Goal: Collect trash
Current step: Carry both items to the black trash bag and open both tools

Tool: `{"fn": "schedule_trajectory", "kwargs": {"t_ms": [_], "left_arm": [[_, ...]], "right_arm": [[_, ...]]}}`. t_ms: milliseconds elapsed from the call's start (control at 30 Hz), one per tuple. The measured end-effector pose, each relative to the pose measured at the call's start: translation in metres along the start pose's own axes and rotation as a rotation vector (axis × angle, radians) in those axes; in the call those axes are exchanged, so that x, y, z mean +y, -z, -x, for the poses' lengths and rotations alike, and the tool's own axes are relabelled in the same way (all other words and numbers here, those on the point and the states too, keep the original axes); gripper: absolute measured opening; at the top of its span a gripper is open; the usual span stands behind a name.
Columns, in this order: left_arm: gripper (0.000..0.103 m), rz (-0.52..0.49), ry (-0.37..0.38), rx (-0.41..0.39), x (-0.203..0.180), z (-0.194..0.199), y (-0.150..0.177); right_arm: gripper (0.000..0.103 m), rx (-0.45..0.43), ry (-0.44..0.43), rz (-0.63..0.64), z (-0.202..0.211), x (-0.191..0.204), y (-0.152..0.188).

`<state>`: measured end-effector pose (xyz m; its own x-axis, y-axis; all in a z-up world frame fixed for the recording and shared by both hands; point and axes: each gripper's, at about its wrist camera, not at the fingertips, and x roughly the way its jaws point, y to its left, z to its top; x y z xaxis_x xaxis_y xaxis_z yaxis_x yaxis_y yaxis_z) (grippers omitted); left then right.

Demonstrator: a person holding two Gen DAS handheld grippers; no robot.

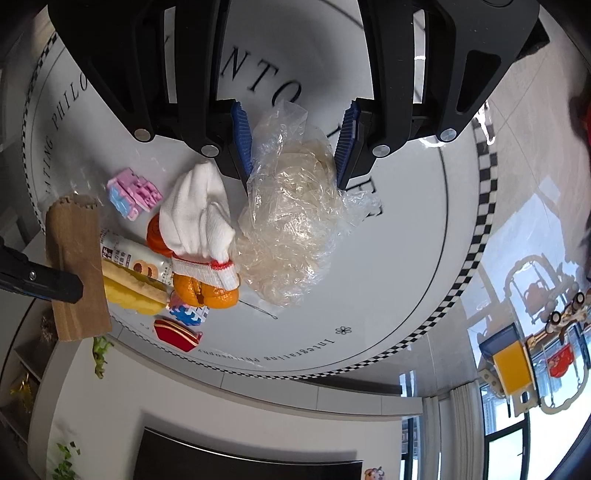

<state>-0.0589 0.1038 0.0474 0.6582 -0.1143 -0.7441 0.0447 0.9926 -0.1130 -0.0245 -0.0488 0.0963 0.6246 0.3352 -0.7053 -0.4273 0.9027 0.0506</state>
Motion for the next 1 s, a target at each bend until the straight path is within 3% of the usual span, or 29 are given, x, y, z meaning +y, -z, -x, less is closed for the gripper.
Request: {"fn": "schedule_trajectory", "kwargs": {"t_ms": [267, 533, 767, 1000], "left_arm": [[0.039, 0.055, -0.023, -0.048, 0.031, 0.067, 0.048], [0.038, 0.12, -0.086, -0.08, 0.069, 0.119, 0.107], [0.039, 0.253, -0.197, -0.052, 0.121, 0.158, 0.182], [0.038, 0.424, -0.319, 0.023, 0.175, 0.179, 0.255]], "right_arm": [[0.021, -0.02, -0.063, 0.04, 0.024, 0.05, 0.01], [0.021, 0.005, -0.196, 0.115, 0.028, 0.128, 0.039], [0.021, 0.087, -0.374, 0.231, 0.016, 0.222, 0.081], [0.021, 0.234, -0.533, 0.349, 0.002, 0.319, 0.133]]}}
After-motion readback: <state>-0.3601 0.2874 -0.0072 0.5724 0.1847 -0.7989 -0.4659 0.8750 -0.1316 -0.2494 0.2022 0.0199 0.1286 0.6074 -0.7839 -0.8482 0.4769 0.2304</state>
